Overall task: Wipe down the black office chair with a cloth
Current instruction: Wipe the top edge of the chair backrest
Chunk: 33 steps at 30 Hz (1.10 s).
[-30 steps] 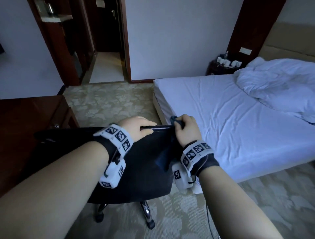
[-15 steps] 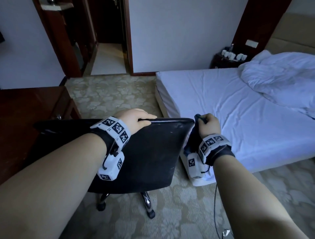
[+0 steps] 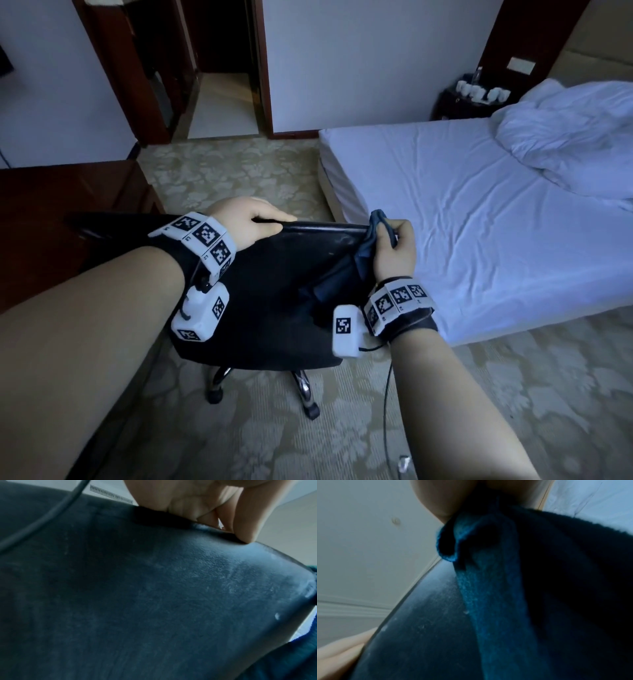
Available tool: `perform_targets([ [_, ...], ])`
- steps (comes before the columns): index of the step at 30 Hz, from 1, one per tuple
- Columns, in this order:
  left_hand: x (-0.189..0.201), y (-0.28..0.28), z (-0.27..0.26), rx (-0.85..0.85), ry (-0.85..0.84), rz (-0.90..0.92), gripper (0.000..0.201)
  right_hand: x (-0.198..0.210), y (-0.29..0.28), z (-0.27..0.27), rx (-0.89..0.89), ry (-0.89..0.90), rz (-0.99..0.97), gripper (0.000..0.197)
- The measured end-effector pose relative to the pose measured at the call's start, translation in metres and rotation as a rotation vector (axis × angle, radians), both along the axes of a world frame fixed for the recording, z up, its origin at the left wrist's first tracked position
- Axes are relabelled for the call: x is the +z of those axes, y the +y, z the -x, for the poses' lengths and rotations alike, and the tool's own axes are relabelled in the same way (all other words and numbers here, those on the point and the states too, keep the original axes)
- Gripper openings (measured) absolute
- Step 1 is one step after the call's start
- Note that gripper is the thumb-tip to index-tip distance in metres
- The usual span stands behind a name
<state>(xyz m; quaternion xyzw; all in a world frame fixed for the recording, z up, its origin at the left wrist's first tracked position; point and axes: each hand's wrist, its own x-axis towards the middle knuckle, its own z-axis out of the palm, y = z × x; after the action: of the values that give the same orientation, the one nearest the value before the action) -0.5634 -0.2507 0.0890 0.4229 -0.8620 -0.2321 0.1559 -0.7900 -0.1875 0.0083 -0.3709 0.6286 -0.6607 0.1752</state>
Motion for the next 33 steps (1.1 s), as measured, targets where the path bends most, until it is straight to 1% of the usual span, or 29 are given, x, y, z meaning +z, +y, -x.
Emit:
perform_targets([
  [3,0.002,0.003,0.002,-0.002,-0.008,0.009,0.033,-0.002,0.0,0.009,-0.033,-0.016,-0.071,0.03],
  [5,0.001,0.005,-0.001,-0.001,-0.011,0.012,0.031,-0.012,-0.001,0.018,-0.048,-0.098,-0.191,0.03],
  [7,0.0,0.007,-0.007,-0.008,-0.012,0.019,0.029,-0.024,0.002,0.022,0.008,-0.121,-0.288,0.028],
  [9,0.0,0.009,-0.011,0.002,-0.042,0.039,0.028,-0.029,0.004,0.021,0.087,-0.063,-0.343,0.027],
  [11,0.002,0.01,-0.016,0.026,-0.052,0.045,0.026,-0.026,0.007,0.022,0.128,0.036,-0.383,0.027],
  [13,0.005,0.01,-0.019,0.035,-0.051,0.037,0.019,-0.019,0.008,0.025,0.071,0.139,-0.318,0.018],
  [14,0.006,0.009,-0.019,0.035,-0.07,0.039,0.014,-0.014,0.011,0.025,0.018,0.17,-0.245,0.009],
  [15,0.008,0.01,-0.018,0.037,-0.108,0.052,0.011,-0.01,0.014,0.022,-0.019,0.192,-0.159,0.004],
  [16,0.01,0.011,-0.015,0.031,-0.153,0.078,0.013,-0.006,0.018,0.014,-0.031,0.213,-0.075,0.01],
  [17,0.01,0.013,-0.01,0.008,-0.189,0.116,0.02,-0.005,0.02,0.004,-0.012,0.243,-0.008,0.013],
  [19,0.009,0.019,0.006,-0.075,-0.233,0.202,0.041,-0.01,0.024,-0.019,0.065,0.282,0.05,0.012],
  [20,0.006,0.023,0.015,-0.11,-0.256,0.23,0.044,-0.014,0.024,-0.029,0.09,0.262,0.045,0.009],
  [21,0.0,0.026,0.023,-0.119,-0.277,0.248,0.042,-0.021,0.022,-0.036,0.092,0.218,0.042,0.007],
  [23,-0.013,0.029,0.028,-0.069,-0.301,0.299,0.037,-0.037,0.019,-0.044,0.057,0.103,0.021,0.008],
  [25,-0.019,0.031,0.022,-0.037,-0.287,0.363,0.034,-0.057,0.018,-0.049,0.041,0.021,-0.072,0.01],
  [26,-0.02,0.031,0.017,-0.044,-0.267,0.371,0.034,-0.067,0.019,-0.051,0.054,0.001,-0.155,0.01],
  [28,-0.02,0.031,0.006,-0.07,-0.235,0.362,0.033,-0.082,0.023,-0.054,0.099,0.022,-0.322,0.007],
  [29,-0.02,0.032,0.002,-0.076,-0.229,0.361,0.033,-0.085,0.024,-0.055,0.112,0.055,-0.346,0.006],
  [30,-0.02,0.032,-0.003,-0.075,-0.222,0.364,0.032,-0.083,0.025,-0.055,0.112,0.092,-0.321,0.006],
  [32,-0.021,0.033,-0.011,-0.08,-0.211,0.376,0.033,-0.071,0.027,-0.056,0.095,0.141,-0.202,0.009],
  [33,-0.021,0.034,-0.015,-0.086,-0.208,0.381,0.037,-0.063,0.027,-0.057,0.096,0.164,-0.138,0.008],
])
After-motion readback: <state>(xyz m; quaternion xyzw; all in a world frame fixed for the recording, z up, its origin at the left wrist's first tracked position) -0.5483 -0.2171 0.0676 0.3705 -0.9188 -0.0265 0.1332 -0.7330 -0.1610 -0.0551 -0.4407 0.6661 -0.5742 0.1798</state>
